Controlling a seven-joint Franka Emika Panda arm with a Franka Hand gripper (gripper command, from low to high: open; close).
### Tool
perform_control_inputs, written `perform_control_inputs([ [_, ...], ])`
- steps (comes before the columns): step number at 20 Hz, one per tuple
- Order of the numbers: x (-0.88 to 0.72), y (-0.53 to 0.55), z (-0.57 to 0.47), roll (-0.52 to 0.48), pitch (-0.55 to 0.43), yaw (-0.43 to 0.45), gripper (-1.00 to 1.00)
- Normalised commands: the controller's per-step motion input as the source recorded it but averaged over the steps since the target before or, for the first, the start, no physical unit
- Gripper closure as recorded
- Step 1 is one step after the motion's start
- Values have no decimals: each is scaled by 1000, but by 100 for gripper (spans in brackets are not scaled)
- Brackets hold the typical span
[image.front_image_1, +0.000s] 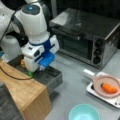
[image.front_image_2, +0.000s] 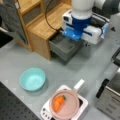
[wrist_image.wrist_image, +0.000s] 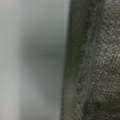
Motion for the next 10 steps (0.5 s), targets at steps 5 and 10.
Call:
perform_control_inputs([
  [5,132,42,115,-76,25,134,-100],
  [10,223,152,210,-60,42,118,-100],
])
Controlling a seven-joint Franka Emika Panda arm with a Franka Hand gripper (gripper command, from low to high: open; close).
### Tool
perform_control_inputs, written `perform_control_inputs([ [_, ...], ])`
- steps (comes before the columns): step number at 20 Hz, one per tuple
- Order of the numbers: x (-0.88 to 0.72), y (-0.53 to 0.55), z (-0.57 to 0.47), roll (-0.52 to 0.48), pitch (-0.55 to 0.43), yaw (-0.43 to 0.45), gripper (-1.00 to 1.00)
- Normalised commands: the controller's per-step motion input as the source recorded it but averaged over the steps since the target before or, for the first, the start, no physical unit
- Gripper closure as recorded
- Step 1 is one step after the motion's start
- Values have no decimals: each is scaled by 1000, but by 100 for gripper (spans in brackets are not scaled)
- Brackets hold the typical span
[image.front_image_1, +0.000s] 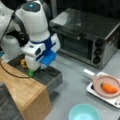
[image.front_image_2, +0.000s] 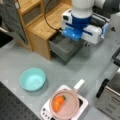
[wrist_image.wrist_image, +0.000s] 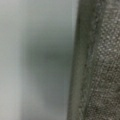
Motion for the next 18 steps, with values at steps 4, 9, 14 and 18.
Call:
perform_control_inputs([
  [4,306,218,294,-38,106,70,-100],
  [9,389,260,258,-16,160,18,-100],
  [14,619,361,230,15,203,-41,-100],
  [18,747,370,199,1,180,-71,-100],
])
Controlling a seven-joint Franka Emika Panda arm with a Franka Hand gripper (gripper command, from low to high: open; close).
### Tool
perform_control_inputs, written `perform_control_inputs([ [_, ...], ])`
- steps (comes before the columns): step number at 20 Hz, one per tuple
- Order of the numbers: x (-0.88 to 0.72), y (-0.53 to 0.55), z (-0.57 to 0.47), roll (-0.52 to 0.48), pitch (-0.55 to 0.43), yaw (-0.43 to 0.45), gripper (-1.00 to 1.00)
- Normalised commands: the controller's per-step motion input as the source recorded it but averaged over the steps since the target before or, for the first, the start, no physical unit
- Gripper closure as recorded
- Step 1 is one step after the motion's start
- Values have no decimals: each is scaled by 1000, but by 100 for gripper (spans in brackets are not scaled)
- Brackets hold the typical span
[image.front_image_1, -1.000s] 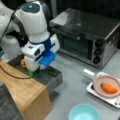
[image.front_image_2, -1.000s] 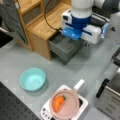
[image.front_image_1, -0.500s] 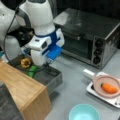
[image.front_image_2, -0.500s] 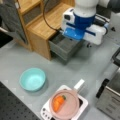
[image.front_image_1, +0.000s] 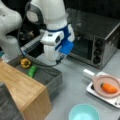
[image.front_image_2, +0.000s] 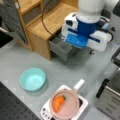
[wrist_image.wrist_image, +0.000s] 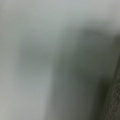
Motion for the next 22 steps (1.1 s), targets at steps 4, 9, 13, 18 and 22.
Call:
perform_control_inputs([
  [4,734,259,149,-7,167,-15,-100],
  [9,622,143,65,-42,145,5,-100],
  [13,484,134,93,-131,226,-49,-100],
  [18,533,267,13,-232,302,-136,-100],
  [22,794,242,-126,-239,241,-104,-100],
])
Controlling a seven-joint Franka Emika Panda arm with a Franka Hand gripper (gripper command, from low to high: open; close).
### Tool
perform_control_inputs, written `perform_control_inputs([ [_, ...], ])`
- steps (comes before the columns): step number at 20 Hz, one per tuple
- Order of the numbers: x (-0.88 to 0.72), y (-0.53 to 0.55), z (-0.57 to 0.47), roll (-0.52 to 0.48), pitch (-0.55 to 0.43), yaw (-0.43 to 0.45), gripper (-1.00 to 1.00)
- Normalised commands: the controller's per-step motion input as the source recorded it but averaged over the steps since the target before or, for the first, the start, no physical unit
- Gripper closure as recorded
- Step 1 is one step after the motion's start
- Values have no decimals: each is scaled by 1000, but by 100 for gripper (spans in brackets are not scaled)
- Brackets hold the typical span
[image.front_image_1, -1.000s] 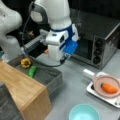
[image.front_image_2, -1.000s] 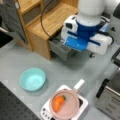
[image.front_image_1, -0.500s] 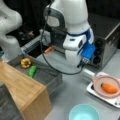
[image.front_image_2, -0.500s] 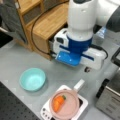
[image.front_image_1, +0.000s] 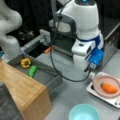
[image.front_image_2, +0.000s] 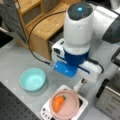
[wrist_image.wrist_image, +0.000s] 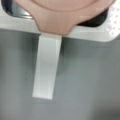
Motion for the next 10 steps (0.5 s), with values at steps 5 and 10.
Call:
perform_control_inputs([
  [5,851,203,-123,-230,191,-74,-100],
  [10,695,62,28,-258,187,-17,-100],
])
